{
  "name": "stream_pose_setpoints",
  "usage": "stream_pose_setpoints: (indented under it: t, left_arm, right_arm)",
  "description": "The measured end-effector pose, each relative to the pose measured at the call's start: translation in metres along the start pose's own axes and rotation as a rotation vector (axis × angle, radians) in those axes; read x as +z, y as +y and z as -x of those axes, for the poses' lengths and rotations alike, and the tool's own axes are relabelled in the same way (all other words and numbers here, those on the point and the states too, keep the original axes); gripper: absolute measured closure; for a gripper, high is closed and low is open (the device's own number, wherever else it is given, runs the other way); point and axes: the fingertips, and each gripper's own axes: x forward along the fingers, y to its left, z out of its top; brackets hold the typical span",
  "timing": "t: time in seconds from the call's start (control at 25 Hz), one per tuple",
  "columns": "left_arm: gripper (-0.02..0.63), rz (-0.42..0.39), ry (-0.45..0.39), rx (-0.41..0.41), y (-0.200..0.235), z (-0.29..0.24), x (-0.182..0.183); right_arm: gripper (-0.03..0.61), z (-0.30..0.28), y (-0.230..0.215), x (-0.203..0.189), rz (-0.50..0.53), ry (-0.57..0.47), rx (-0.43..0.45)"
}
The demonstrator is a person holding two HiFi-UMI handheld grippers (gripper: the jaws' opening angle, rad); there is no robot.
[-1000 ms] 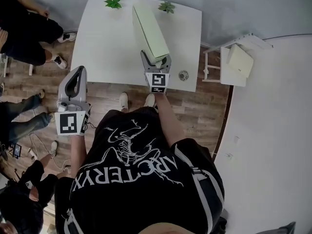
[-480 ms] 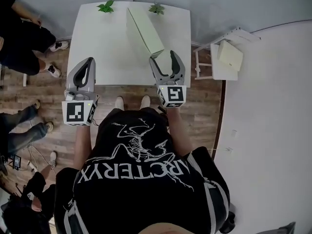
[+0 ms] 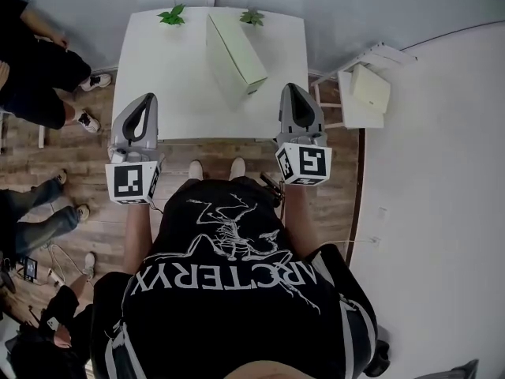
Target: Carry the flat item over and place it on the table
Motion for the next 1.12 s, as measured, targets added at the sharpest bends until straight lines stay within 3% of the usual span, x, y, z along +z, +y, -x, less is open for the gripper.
stream_pose_setpoints:
  t: [0.24,1.12]
  left_arm:
    - [0.607,-0.002,-0.022,0.001,-0.003,-0.001,0.008]
    - [0.607,-0.004,-0.001,-0.001,-0.009,-0.008,0.011]
  right_arm:
    - [0.566,-0.002,-0.001,0.010,-0.043,0.002,0.023]
    - [0.566,-0.005,-0.001,-0.002,-0.048,0.025,0.052]
